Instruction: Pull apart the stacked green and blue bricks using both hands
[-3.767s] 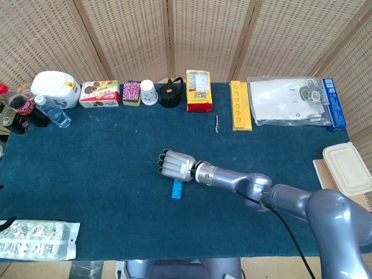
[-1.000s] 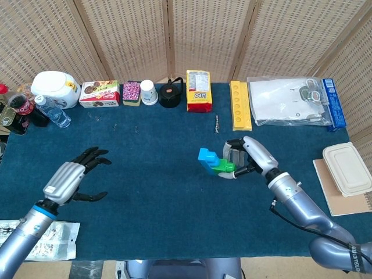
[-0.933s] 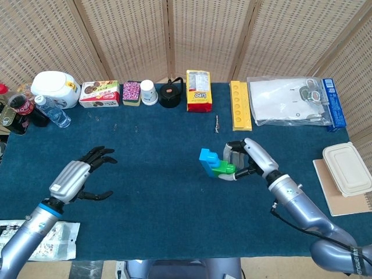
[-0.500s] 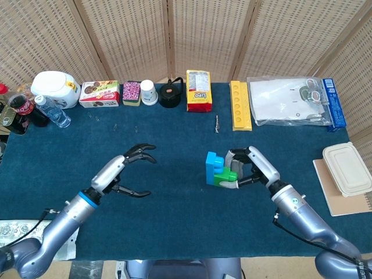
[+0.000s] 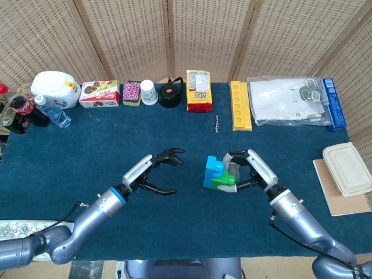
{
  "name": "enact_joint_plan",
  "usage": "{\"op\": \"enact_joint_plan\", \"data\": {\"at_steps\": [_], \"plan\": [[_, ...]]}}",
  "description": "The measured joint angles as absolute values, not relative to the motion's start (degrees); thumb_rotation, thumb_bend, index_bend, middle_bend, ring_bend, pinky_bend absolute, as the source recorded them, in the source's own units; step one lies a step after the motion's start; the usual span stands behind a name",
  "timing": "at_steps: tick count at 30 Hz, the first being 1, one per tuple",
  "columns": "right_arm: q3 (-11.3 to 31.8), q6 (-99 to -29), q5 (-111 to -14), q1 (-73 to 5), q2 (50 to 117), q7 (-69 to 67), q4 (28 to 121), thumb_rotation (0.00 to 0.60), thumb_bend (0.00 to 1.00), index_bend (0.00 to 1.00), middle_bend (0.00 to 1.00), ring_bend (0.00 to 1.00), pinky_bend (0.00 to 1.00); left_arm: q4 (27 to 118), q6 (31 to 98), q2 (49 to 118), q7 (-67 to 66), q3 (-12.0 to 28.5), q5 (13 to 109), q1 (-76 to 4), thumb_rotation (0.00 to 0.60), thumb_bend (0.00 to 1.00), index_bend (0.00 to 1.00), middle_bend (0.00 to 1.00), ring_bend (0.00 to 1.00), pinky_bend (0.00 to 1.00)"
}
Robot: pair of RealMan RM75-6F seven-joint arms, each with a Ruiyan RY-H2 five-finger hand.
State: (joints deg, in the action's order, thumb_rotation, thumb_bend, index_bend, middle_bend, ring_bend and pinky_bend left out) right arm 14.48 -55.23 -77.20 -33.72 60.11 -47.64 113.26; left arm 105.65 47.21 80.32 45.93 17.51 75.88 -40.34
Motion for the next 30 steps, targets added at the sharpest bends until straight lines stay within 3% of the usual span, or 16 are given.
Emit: {"op": "enact_joint_plan", "data": {"at_steps": [15,30], "plan": [[14.0,-58.2,-80.5,-33.3,63.9,-45.5,112.4,0.600,0.00,0.73,0.66,0.70,0.69,102.3,45.1,83.3,57.9,17.5,79.8,-42.9,0.524,0.21,0.41,0.16,0.06,0.20],[13.7,-58.6,-81.2,-34.3,66.6,-42.4,110.9,0.600,0.00,0.73,0.66,0.70,0.69,97.4,51.0,88.6,60.1,15.2,84.5,-43.6,0.524,0.23,0.43,0.16,0.05,0.20]]}}
